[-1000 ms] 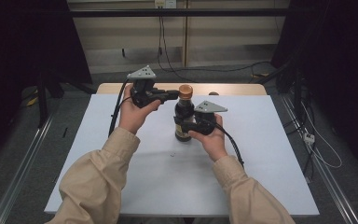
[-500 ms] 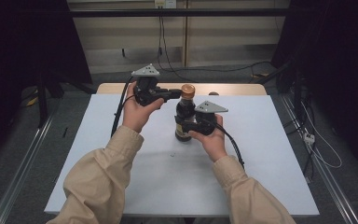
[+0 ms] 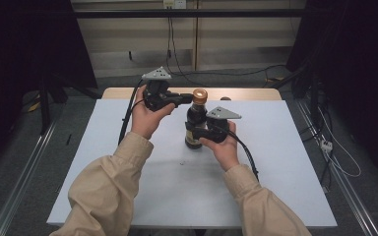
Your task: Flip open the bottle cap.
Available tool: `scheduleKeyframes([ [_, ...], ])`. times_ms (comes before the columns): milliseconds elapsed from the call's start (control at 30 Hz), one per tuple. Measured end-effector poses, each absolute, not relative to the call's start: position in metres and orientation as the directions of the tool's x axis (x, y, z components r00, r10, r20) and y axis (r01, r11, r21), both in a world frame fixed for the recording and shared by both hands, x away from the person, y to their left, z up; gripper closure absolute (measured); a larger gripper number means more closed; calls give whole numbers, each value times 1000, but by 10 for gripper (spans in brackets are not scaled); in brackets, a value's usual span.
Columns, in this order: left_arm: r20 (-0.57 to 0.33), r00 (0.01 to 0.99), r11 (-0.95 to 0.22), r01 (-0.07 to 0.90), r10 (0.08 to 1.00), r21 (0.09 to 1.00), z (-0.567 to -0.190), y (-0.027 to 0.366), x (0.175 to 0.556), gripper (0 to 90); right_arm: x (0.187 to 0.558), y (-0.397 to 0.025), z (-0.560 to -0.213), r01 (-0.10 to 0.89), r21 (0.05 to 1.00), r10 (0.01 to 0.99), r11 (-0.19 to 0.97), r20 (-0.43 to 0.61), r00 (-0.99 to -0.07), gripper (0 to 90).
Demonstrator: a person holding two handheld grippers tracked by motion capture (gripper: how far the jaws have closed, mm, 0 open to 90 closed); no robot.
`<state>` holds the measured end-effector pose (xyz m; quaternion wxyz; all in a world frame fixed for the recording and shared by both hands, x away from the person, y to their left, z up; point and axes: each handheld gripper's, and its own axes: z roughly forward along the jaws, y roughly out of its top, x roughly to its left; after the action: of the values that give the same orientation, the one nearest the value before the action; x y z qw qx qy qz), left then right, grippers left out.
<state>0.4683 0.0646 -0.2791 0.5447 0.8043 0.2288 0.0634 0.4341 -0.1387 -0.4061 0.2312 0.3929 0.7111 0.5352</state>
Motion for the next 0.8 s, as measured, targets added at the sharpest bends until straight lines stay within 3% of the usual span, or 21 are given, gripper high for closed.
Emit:
scheduleKeyframes([
  [67,-213,896,-167,297,390,940,-272,70,468,900,434,-138,-406,310,943,804,121,90,-587,324],
  [100,-193,903,-145,265,383,953,-261,69,465,900,433,-135,-406,301,943,802,141,69,-593,324],
  [300,-113,906,-271,239,409,933,-227,47,453,900,426,-103,-399,221,924,771,311,-110,-628,314],
  [467,-107,899,-286,245,425,926,-230,64,453,900,431,-118,-399,277,928,787,250,-28,-617,316],
  [800,-126,886,-298,280,447,913,-246,86,456,900,433,-126,-402,289,936,795,199,19,-606,314],
])
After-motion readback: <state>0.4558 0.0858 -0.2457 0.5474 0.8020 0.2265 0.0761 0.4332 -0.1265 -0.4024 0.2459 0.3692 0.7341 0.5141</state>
